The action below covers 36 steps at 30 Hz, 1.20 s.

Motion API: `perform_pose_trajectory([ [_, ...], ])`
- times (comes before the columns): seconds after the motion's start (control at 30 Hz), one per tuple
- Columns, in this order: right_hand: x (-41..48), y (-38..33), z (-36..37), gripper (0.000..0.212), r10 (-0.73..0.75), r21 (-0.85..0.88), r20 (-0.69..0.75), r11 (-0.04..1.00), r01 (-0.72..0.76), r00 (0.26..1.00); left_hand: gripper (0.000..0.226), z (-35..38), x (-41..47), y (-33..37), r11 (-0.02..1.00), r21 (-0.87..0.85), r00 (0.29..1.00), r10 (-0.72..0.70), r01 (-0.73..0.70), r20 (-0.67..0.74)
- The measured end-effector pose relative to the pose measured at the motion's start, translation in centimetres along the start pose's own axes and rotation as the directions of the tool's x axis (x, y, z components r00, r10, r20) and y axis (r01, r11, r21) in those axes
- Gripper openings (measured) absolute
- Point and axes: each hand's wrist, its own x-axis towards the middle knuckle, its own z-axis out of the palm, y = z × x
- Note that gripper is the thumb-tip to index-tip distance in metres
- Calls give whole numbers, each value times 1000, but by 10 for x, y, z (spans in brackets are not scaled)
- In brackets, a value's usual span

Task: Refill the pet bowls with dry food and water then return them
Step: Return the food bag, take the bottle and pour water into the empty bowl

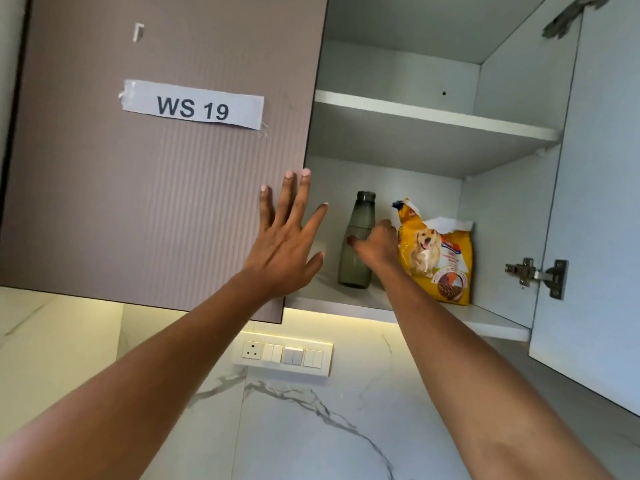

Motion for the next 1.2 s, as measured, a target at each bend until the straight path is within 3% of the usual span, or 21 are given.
perform_pose_trajectory([
  [0.13,20,2,23,109,80,42,56,996,-83,995,94,8,-1,-9,999,-1,999,42,-42,-32],
  [0.37,27,1,34,95,134,128,79,981,-143,988,102,9,-1,-11,999,15,999,40,-39,-36],
  [0.67,-12,2,-5,85,36,181,27,983,-41,999,101,3,-1,-12,998,-21,999,53,-53,-5],
  [0.87,-73,-8,-61,78,-44,238,-12,970,46,999,88,-19,-7,-15,978,-205,994,61,-41,91],
  [1.03,-136,-21,-102,83,-88,298,-20,950,90,996,73,-44,-42,-7,876,-460,988,-99,142,117],
  [1.2,-214,-20,-110,82,-69,382,47,923,46,996,67,-69,-97,1,796,-551,967,-182,251,177],
])
